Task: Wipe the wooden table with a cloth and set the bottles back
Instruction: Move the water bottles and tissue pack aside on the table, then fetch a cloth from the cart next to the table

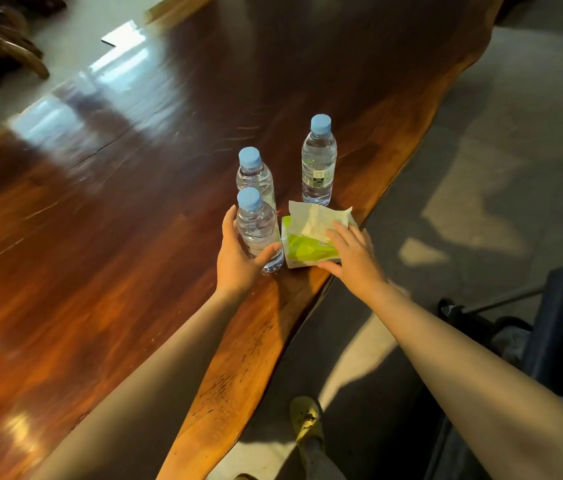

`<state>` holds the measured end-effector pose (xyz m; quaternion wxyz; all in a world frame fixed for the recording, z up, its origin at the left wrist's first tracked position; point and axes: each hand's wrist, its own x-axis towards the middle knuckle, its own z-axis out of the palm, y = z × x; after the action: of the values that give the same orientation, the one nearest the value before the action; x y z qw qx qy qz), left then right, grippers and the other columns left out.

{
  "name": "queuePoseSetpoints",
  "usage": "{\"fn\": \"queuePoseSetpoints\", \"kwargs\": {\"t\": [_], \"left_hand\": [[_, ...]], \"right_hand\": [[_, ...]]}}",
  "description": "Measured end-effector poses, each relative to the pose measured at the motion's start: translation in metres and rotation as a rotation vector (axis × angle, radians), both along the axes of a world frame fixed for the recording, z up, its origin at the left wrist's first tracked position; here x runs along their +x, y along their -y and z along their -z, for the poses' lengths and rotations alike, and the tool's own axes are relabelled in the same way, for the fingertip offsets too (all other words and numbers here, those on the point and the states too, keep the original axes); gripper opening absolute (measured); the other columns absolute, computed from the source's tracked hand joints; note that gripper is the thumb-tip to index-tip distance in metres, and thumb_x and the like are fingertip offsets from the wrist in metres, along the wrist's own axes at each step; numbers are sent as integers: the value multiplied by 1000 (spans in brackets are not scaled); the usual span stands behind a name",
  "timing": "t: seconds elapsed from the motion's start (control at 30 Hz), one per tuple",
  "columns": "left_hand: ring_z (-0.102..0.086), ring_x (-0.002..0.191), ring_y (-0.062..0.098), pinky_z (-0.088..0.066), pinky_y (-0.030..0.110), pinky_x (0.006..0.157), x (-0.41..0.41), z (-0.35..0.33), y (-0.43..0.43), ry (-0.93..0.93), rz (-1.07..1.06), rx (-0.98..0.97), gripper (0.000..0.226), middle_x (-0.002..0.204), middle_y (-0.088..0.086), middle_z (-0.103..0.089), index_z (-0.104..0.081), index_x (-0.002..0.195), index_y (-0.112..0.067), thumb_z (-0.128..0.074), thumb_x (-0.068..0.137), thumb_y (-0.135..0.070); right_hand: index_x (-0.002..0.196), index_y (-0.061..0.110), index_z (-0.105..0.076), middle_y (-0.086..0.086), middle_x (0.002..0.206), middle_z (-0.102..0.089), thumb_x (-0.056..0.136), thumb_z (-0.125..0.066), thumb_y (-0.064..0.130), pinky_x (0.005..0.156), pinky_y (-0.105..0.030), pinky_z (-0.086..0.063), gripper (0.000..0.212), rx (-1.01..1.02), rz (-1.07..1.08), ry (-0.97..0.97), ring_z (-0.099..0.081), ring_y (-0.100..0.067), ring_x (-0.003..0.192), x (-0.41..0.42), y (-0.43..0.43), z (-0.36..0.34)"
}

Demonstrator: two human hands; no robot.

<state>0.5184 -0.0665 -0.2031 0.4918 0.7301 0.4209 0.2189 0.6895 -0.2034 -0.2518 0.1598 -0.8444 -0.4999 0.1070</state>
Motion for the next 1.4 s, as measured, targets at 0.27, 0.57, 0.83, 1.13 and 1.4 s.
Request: {"fn": "queuePoseSetpoints", "kwargs": {"t": [0.27,0.57,0.83,1.13,1.4], "left_hand": [[-32,137,22,-31,46,112,-20,-22,-15,-348,119,186,88,149,7,-37,-27,142,-14,-72,74,-44],[-35,135,32,-33,49,110,-87,-65,-40,-672,233,269,80,148,13,-37,-29,141,-11,-57,81,-56],[-47,126,27,-46,37,99,-190,-103,-52,-768,190,196,73,145,10,-42,-30,142,-15,-59,84,-50],[-50,124,29,-43,38,97,-345,-143,-44,-850,-84,176,71,139,12,-50,-27,142,-17,-55,86,-51],[-49,125,28,-43,37,99,-499,-162,-10,-874,-363,56,69,138,11,-52,-34,139,-19,-55,84,-55]], "right_hand": [[142,20,-32,-8,153,-24,82,-54,57,116,-53,-1,74,-83,18,102,-9,-32,144,-11,-3,-26],[139,19,-30,-7,139,-41,85,-46,58,96,-43,-40,68,-136,-7,-1,-41,-29,125,-60,-15,-93],[140,24,-30,-3,143,-43,78,-53,67,95,-41,-44,79,-331,-230,-75,-46,-24,126,-147,-48,-159],[142,24,-29,-4,145,-40,79,-56,63,99,-44,-44,79,-393,-570,-25,-44,-26,128,-294,-125,-208],[143,23,-29,-4,147,-40,80,-58,60,99,-41,-43,78,-393,-898,-20,-46,-26,128,-442,-167,-221]]}}
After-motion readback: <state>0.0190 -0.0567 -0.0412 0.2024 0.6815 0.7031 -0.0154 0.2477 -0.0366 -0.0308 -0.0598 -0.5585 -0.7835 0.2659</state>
